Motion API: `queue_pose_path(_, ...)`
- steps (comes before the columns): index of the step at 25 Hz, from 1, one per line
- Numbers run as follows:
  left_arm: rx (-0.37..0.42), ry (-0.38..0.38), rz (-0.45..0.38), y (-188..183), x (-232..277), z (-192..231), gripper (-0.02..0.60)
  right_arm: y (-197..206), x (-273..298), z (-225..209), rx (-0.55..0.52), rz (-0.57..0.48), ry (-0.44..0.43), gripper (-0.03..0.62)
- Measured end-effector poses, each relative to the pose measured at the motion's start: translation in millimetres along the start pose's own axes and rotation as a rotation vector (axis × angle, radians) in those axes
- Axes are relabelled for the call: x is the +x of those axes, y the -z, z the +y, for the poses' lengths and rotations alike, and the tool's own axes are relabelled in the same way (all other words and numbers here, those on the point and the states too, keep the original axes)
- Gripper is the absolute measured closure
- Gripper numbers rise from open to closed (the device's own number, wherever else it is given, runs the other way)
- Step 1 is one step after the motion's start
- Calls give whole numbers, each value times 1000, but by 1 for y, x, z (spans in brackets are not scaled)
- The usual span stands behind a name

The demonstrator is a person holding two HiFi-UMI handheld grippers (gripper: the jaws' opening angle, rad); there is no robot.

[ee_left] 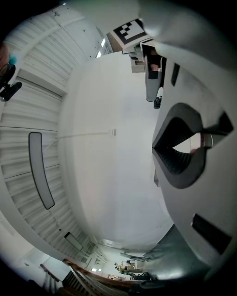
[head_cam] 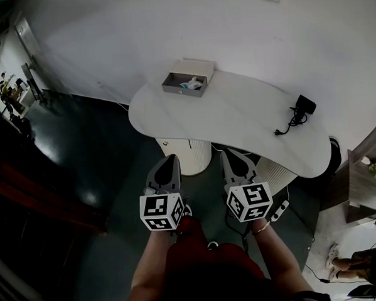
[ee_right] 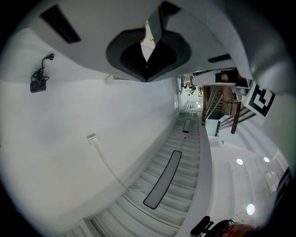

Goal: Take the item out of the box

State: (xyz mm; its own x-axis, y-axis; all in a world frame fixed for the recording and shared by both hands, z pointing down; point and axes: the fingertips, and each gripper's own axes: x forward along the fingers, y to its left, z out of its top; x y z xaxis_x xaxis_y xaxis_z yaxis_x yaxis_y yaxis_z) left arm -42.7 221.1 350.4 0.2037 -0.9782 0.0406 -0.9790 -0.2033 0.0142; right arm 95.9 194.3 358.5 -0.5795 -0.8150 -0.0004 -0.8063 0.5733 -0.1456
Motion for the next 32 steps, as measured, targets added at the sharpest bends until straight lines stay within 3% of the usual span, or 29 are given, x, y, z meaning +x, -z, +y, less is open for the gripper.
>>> queue_pose_path(14,-2,24,45,19,75,36,560,8,68,-30,-19,36,44,580)
queue_pose_path(23,-57,18,87,42,135,87,560,32,144,-39,7,104,48,580)
queue_pose_path(32,-95,74,103,46,192,124,560,36,206,-53,12,126,83,580)
